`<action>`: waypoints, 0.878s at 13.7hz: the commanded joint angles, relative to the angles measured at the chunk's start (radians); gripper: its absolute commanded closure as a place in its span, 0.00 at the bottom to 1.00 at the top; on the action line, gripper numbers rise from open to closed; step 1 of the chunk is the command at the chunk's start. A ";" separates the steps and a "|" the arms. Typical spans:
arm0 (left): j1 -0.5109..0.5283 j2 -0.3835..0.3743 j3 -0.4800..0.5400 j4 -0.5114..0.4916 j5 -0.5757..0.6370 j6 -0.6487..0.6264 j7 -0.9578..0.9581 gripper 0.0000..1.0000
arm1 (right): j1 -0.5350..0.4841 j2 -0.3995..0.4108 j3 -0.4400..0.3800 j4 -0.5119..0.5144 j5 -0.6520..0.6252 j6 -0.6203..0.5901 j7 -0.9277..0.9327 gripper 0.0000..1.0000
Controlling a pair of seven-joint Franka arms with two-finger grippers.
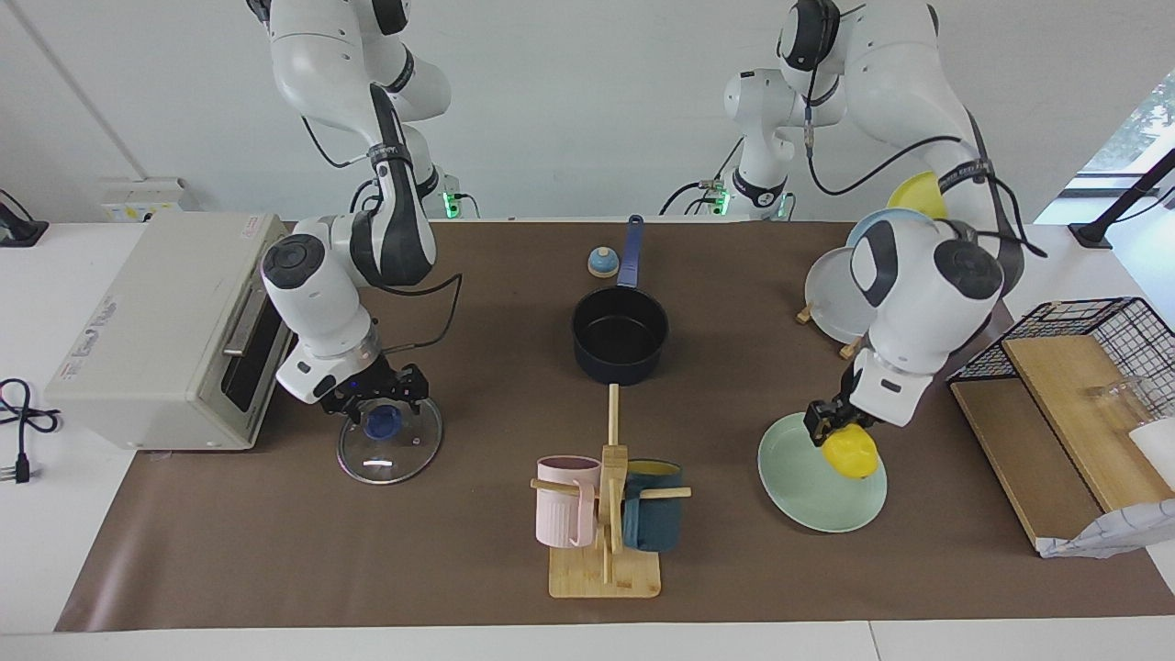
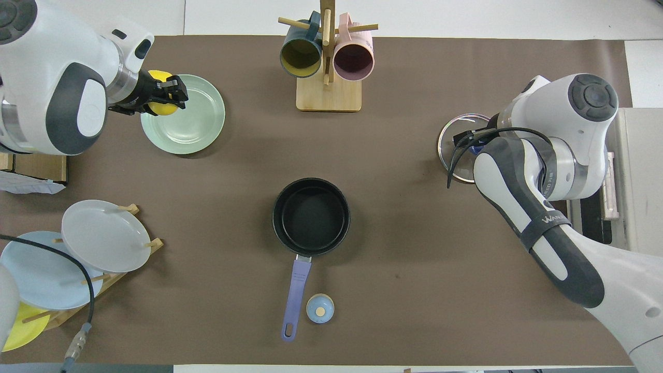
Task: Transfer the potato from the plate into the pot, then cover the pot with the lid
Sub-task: 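Carry the potato over the pot while the right gripper grasps the lid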
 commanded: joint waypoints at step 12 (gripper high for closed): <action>-0.490 -0.235 0.013 -0.599 -0.013 0.418 -0.422 1.00 | -0.021 0.028 0.004 -0.010 0.012 0.026 -0.107 0.16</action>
